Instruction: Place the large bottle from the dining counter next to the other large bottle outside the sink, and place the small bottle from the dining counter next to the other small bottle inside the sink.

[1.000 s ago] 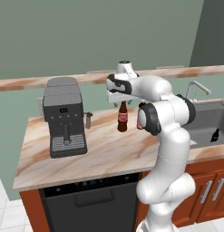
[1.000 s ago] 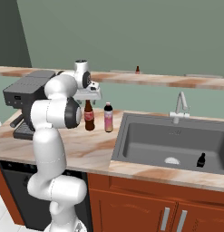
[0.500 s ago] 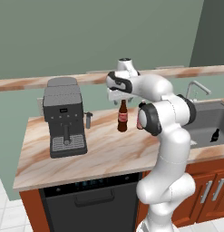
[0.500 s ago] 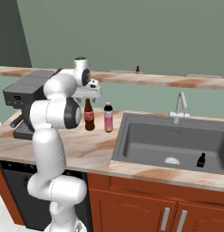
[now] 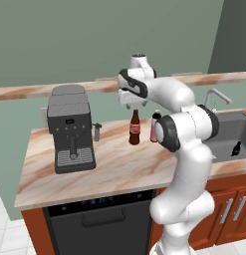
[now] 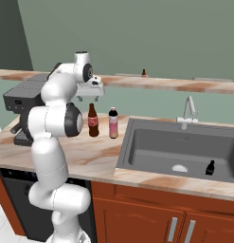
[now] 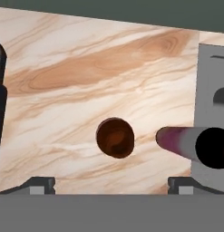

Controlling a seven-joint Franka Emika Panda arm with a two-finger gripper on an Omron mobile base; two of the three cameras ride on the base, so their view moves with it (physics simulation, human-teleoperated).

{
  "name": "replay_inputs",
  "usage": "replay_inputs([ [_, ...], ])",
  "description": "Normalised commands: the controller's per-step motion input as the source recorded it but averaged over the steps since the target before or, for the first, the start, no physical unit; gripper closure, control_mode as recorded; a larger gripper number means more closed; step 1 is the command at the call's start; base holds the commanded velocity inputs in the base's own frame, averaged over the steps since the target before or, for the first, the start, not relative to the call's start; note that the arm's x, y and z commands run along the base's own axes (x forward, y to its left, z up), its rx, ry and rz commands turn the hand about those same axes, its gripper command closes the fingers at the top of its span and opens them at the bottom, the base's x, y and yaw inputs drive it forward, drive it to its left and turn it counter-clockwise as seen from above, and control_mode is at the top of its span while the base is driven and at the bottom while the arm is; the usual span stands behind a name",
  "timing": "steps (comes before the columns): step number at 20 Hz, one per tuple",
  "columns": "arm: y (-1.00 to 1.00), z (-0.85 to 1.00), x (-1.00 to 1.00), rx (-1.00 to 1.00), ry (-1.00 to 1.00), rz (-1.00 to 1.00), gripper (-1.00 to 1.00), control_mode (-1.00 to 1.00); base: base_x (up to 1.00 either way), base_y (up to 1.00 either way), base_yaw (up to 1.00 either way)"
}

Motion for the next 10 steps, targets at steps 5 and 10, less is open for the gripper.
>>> replay_inputs([
  [5,0.0,0.41,-0.51,0.02,0.0,0.0,-1.0,-1.0,0.0,0.0,0.0],
  [10,-0.07,0.04,-0.92,0.04,0.0,-0.04,-1.0,-1.0,0.0,0.0,0.0],
])
